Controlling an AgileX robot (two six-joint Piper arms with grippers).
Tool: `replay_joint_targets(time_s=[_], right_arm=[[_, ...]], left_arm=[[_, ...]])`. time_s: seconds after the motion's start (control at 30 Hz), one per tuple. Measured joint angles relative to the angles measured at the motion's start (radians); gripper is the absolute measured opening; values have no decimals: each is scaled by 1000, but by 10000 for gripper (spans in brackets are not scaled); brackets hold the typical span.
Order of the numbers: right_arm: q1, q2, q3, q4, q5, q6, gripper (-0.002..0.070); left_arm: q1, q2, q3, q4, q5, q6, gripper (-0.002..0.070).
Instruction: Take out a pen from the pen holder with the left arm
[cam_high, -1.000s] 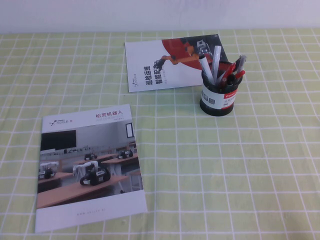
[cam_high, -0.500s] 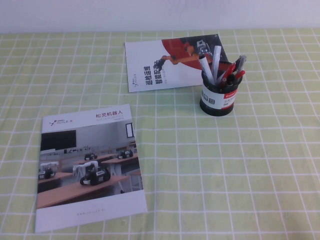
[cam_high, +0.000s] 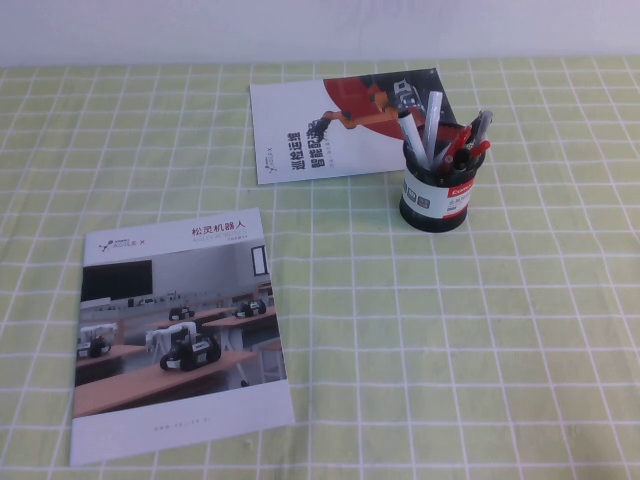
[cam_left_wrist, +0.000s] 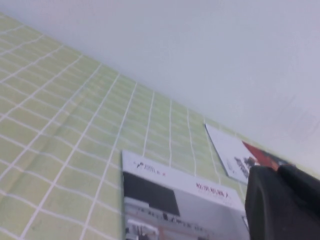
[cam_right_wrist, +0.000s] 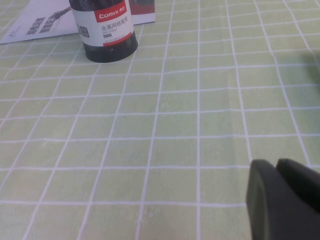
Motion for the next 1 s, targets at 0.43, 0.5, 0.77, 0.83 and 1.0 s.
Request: replay_joint_targets(time_s=[0.43, 0.5, 0.77, 0.83, 1.0], right_arm=[[0, 0, 0, 0, 0, 0, -15], [0, 0, 0, 0, 0, 0, -15], [0, 0, 0, 0, 0, 0, -15], [0, 0, 0, 0, 0, 0, -15], [0, 0, 0, 0, 0, 0, -15]], left_arm=[[0, 20, -54, -37, 5, 0, -2], [0, 78, -121, -37, 34, 12, -2], [0, 426, -404, -37, 170, 154, -2], [0, 507, -475, -37, 192, 209, -2], [0, 679, -592, -80, 194, 345, -2]])
